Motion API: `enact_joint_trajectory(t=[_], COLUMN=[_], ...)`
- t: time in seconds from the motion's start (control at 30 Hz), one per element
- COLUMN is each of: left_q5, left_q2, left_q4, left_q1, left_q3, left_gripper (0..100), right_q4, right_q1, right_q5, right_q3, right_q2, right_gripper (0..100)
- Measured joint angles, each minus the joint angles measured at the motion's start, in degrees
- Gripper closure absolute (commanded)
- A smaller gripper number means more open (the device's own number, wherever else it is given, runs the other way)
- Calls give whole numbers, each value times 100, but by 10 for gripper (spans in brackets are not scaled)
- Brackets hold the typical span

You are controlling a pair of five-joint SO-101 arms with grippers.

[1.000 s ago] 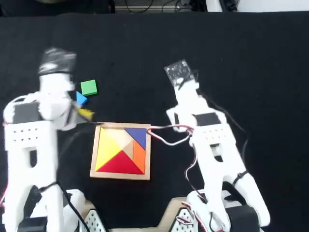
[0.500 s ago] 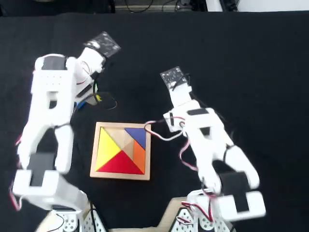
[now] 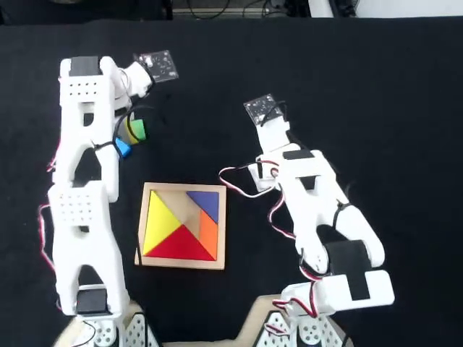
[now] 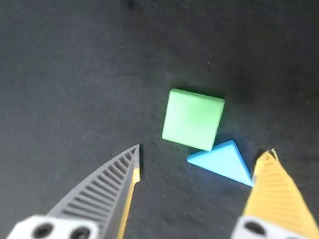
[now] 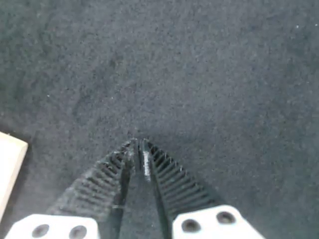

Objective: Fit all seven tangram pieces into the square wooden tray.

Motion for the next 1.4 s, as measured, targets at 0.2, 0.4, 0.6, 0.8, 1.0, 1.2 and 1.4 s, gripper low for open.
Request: enact_joint_trajectory(t=[0.2,0.4,0.6,0.8,1.0,1.2,1.4], left_q5=[-114,-132,-158,-580,-774,-774,-765], left_q2=[1380,2549,2963,2989,2989,2831,2242], left_q4=[220,0,-9,563,1204,1257,1257], left_q1=[-9,-9,53,141,229,299,334], left_q3=[-1600,-2927,-3393,-3446,-3411,-3015,-2154], left_gripper=[646,649,650,741,810,812,895], right_q4=[0,0,0,0,0,0,0], right_q1=[0,0,0,0,0,0,0], right_q5=[0,0,0,0,0,0,0], right_q3=[0,0,0,0,0,0,0], right_q2=[0,0,0,0,0,0,0], right_gripper=[987,987,987,987,987,987,987])
